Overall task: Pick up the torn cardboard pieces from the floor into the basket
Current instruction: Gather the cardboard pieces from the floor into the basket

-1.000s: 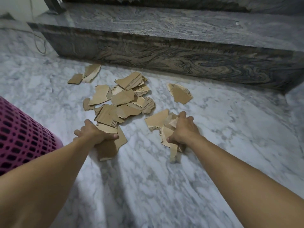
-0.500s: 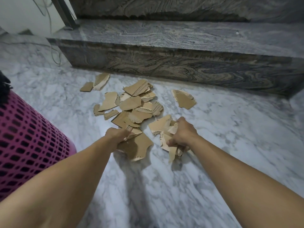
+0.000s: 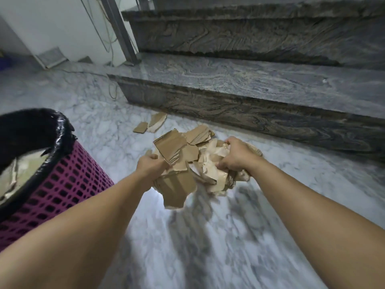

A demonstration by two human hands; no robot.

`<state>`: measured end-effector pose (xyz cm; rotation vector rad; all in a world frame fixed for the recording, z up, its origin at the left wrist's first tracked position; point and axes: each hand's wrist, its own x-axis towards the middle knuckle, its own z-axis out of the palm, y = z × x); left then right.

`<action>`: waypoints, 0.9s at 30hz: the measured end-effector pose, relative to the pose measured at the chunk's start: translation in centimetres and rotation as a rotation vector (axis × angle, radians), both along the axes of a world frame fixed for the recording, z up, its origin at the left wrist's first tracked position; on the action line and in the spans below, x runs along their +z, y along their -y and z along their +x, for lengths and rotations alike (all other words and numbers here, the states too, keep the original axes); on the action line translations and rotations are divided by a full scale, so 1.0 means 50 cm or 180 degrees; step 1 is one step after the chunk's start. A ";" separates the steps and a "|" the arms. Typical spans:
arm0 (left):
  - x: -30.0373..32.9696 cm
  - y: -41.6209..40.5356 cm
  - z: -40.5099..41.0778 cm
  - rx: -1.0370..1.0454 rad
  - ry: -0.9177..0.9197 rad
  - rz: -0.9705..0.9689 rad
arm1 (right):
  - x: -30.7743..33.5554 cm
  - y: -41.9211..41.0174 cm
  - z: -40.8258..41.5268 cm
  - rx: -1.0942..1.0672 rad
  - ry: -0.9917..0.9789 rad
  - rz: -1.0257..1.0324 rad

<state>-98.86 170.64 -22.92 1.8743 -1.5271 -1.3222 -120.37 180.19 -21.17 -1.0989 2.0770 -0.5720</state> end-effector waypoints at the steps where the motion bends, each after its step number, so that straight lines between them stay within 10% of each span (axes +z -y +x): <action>1: 0.033 0.012 0.011 0.0014 0.0010 -0.0080 | 0.034 0.027 0.003 0.0114 -0.0002 -0.0036; 15: 0.485 0.140 0.306 0.1011 0.0128 -0.1038 | 0.429 0.369 0.306 0.1520 0.0147 -0.1060; 27: 0.357 0.091 0.658 0.1119 0.1434 -0.0441 | 0.349 0.393 0.625 0.2253 0.0060 -0.1011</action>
